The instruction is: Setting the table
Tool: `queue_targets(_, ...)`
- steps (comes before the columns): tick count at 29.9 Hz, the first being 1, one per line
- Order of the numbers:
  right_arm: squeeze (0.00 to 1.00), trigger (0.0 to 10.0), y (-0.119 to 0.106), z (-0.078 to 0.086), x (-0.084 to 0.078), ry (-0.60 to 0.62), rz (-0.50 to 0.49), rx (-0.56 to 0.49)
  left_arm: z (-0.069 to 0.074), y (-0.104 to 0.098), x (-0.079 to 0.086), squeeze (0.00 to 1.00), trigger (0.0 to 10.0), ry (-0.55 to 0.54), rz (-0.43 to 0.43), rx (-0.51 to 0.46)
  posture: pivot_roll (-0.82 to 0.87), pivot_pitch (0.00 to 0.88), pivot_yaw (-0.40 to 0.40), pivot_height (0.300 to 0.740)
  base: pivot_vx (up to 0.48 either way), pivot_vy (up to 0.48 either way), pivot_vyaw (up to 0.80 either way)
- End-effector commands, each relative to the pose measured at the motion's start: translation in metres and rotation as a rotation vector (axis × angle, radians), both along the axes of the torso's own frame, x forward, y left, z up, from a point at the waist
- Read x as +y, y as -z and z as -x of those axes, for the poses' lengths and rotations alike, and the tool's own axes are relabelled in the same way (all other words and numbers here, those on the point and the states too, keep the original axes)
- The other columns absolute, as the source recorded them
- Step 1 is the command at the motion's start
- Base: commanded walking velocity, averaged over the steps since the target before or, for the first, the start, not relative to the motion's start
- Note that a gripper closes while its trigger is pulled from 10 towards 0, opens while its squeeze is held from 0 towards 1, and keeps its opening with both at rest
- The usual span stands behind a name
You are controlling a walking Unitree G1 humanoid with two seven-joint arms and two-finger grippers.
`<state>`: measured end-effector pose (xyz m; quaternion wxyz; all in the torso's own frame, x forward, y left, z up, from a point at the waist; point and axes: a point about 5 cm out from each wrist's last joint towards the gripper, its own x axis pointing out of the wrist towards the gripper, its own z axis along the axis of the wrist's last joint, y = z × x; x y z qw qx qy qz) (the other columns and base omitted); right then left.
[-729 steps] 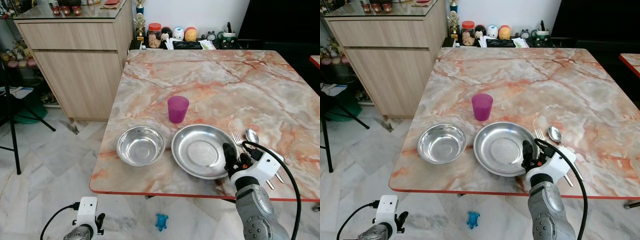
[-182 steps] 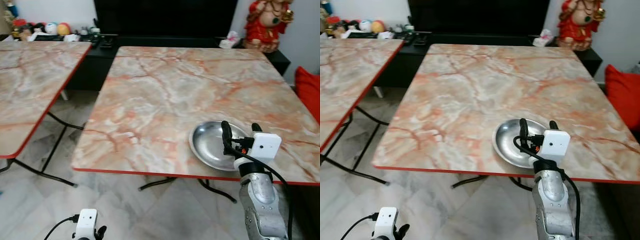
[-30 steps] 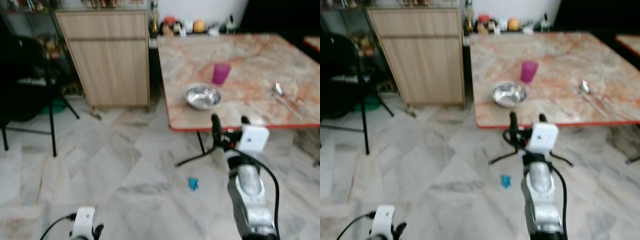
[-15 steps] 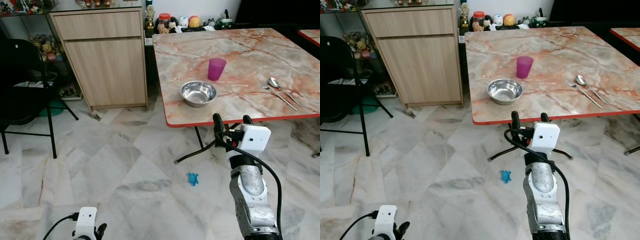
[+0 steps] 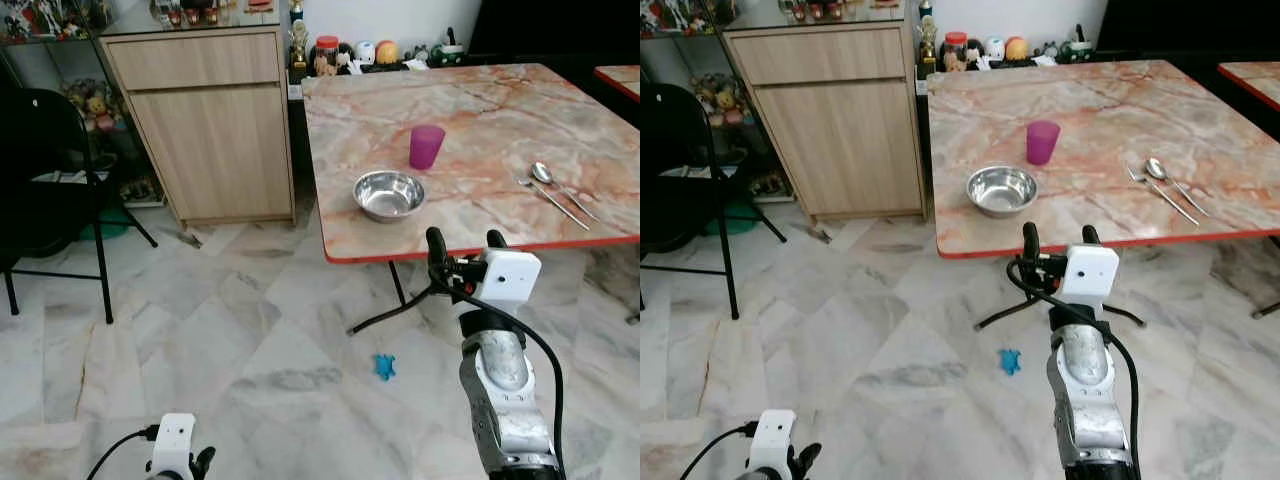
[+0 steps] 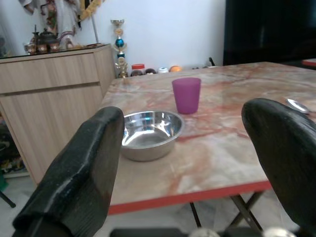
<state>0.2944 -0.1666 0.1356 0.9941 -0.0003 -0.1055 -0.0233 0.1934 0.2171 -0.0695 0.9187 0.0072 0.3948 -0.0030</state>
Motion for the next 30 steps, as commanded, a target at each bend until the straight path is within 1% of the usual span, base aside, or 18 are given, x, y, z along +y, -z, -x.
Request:
queue_targets(1,0.0,10.0,0.0022,0.0003,0.0009,-0.002,0.006,0.008,0.0015,0.001,0.001,0.0,10.0,-0.003,0.002,0.013,-0.01,0.034,0.015,0.74,0.3,0.0,0.0)
queue_targets(12,0.0,10.0,0.0033,-0.0001,0.0032,-0.013,0.011,0.015,0.0017,0.0018,-0.0022,0.0,10.0,0.002,0.004,0.017,-0.01,0.035,0.011,0.74,0.301,0.0,0.0)
queue_targets(30,0.0,10.0,0.0031,-0.0002,0.0006,0.002,0.006,0.014,0.0013,0.0017,-0.0033,0.0,10.0,0.012,0.005,0.016,0.0,0.044,0.013,0.74,0.301,0.0,0.0)
